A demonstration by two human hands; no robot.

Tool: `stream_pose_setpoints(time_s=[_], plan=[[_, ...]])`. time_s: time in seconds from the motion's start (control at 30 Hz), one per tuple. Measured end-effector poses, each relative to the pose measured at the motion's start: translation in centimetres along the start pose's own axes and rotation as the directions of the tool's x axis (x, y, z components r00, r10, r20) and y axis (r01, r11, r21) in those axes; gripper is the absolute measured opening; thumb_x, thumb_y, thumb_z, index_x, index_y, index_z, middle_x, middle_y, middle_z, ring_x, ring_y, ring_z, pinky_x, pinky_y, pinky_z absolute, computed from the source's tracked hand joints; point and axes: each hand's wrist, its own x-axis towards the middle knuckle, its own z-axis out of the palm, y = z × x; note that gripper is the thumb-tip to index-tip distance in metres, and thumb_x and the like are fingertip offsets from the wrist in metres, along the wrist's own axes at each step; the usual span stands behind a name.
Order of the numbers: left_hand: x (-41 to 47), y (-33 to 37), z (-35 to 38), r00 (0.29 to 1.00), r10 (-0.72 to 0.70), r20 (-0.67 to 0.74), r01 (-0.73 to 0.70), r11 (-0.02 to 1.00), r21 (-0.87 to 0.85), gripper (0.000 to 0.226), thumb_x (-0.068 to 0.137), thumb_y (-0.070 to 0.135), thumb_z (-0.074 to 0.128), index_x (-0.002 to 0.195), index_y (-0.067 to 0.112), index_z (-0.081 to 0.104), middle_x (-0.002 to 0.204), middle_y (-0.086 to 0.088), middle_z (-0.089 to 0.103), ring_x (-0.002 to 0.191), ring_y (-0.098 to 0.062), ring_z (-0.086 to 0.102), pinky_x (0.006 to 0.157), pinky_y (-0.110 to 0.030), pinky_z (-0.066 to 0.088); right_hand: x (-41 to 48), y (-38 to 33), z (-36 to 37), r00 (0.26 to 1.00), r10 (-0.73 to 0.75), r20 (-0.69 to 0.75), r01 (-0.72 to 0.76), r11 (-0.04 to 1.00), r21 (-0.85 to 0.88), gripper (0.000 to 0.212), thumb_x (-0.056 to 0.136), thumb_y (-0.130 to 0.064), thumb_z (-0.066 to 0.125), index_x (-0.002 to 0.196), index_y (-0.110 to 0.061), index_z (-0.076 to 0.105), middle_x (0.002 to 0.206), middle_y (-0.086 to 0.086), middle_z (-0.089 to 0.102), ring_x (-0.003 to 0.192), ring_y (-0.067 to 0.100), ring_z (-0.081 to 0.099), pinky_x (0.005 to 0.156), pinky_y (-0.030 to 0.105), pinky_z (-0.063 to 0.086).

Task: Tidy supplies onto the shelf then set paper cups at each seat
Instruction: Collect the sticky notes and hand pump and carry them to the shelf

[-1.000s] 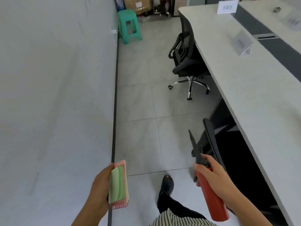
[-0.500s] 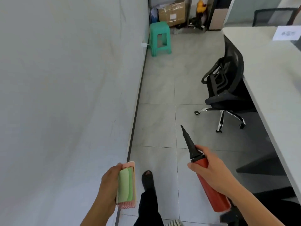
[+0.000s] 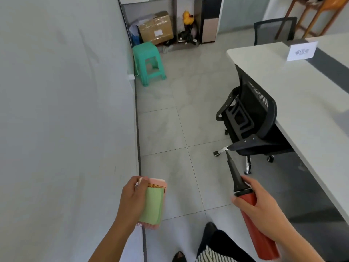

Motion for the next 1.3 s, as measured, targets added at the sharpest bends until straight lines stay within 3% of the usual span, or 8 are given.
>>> stream_pose_setpoints(time_s=[0.17,0.3,0.57,0.77,0.97,1.1,1.3], plan=[[10.9,3.8,3.2,0.999,0.0,0.033,-0.001,0.998,0.056,0.019,0.097,0.03,0.048,0.088,0.019,0.06,0.085,-0.006,0.065,0.074,-0.022,0.062,0.061,-0.032,0.048,10.4,-2.0,-0.8,0.996,0.092,0.017,-0.093,0.996,0.008,0.06,0.084,-0.039,0.068,0.135,-0.036,0.038,0.088,-0.007,0.066,0.076,0.012,0.064,0.061,0.023,0.048],[19.3,8.5,5.2,1.0,0.009,-0.015,-0.008,0.998,0.065,0.018,0.097,0.028,0.049,0.087,0.018,0.061,0.085,-0.005,0.065,0.076,-0.025,0.062,0.065,-0.036,0.05,21.7,-5.8,-3.4,0.997,0.073,0.029,-0.073,0.997,-0.004,0.058,0.085,-0.036,0.068,0.135,-0.033,0.039,0.086,-0.002,0.067,0.072,0.015,0.065,0.058,0.024,0.048],[34.4,19.6,4.3,0.981,0.022,-0.195,-0.026,0.999,-0.018,0.017,0.097,0.03,0.048,0.087,0.026,0.061,0.086,-0.003,0.065,0.075,-0.024,0.063,0.06,-0.032,0.049,42.6,-21.1,-7.1,0.978,-0.166,0.125,0.176,0.982,-0.076,0.059,0.084,-0.039,0.067,0.134,-0.04,0.037,0.077,-0.006,0.065,0.063,0.013,0.065,0.056,0.023,0.05],[46.2,23.0,3.9,0.974,-0.021,-0.225,0.015,0.999,-0.032,0.017,0.096,0.029,0.049,0.085,0.025,0.062,0.083,-0.007,0.066,0.07,-0.023,0.059,0.059,-0.031,0.045,55.8,-28.1,-6.5,0.962,-0.202,0.183,0.228,0.964,-0.139,0.058,0.085,-0.04,0.066,0.135,-0.038,0.036,0.078,-0.004,0.065,0.064,0.016,0.066,0.057,0.023,0.053],[61.6,31.3,2.0,0.968,0.113,-0.223,-0.103,0.993,0.056,0.015,0.096,0.03,0.051,0.084,0.029,0.06,0.083,-0.001,0.066,0.075,-0.02,0.061,0.062,-0.035,0.047,67.2,-33.8,-7.0,0.989,-0.113,0.101,0.125,0.984,-0.13,0.057,0.084,-0.04,0.067,0.133,-0.037,0.038,0.078,-0.007,0.066,0.063,0.014,0.066,0.055,0.022,0.05],[72.0,40.2,2.2,0.96,0.223,-0.168,-0.208,0.973,0.103,0.015,0.088,0.042,0.05,0.086,0.031,0.059,0.083,0.002,0.065,0.075,-0.019,0.062,0.062,-0.036,0.049,74.2,-38.6,-9.4,0.996,-0.092,-0.008,0.091,0.993,-0.07,0.054,0.084,-0.038,0.068,0.13,-0.039,0.04,0.073,-0.005,0.067,0.059,0.011,0.065,0.051,0.019,0.045],[84.5,49.3,6.7,0.946,0.32,-0.053,-0.313,0.943,0.112,0.012,0.095,0.032,0.052,0.095,0.023,0.061,0.084,0.0,0.065,0.075,-0.02,0.062,0.061,-0.034,0.049,84.3,-41.9,-11.9,0.997,-0.004,-0.079,0.002,1.0,-0.026,0.059,0.084,-0.04,0.068,0.134,-0.04,0.038,0.084,-0.012,0.066,0.068,0.01,0.065,0.06,0.023,0.047]])
